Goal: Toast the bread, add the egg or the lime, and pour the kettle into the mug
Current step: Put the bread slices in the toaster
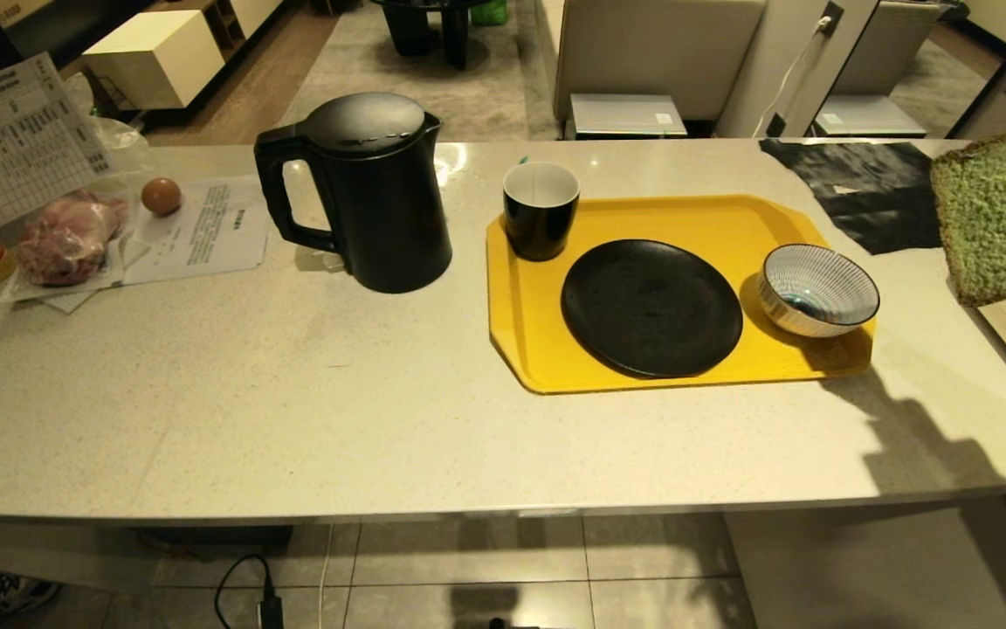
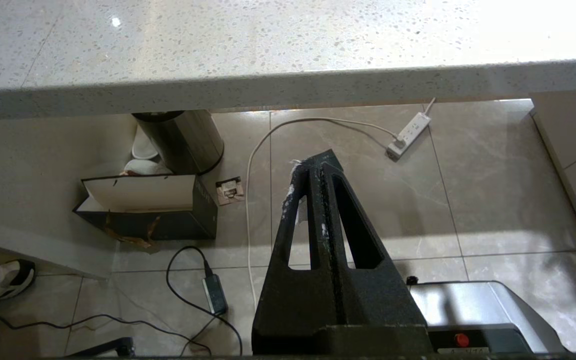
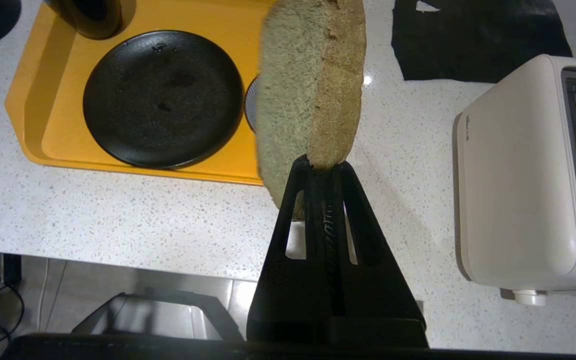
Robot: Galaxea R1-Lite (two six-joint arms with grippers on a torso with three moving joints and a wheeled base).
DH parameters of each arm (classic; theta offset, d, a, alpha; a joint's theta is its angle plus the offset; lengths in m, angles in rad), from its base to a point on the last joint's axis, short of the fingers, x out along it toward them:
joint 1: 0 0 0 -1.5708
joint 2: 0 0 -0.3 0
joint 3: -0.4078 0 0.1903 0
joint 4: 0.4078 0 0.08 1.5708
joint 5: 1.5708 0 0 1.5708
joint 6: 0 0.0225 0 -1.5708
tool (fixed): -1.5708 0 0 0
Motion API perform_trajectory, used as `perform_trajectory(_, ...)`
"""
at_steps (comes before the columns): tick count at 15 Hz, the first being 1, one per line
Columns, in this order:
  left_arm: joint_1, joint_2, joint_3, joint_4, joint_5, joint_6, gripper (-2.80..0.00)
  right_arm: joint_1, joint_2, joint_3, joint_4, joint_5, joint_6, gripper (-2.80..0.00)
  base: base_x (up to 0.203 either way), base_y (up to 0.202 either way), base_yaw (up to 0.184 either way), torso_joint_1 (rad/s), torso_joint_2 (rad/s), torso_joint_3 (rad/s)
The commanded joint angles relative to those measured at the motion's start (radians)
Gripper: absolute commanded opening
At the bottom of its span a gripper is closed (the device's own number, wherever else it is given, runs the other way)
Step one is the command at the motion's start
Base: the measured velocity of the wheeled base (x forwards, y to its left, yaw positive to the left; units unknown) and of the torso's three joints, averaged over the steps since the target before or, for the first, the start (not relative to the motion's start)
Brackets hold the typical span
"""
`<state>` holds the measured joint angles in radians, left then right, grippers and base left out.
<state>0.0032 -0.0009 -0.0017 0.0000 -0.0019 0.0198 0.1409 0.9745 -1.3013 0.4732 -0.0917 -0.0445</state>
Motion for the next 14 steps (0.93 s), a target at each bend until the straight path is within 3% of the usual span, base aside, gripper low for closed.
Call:
perform_trajectory(1,0.000,0.001,0.000,0.000,0.000,0.000,-2.80,0.000,0.001,0.001,0.002,-0.002,0.000,-2.80,0.000,0.000,0.000,0.000,0.00,0.000)
perform_trajectory(7,0.000,0.001,0.000,0.000,0.000,0.000,-2.80,0.000,0.003,0.002,0.002,-0.006,0.000,-2.80,0.000,0.000,-0.010,-0.002,0.00,0.003)
perform_trajectory(14,0.001,0.001,0.000,0.002,0.000,0.000,-2.80,-0.001,0.004,0.000,0.001,-0.006,0.000,-2.80,-0.001,0.007,-0.162,-0.201,0.37,0.163)
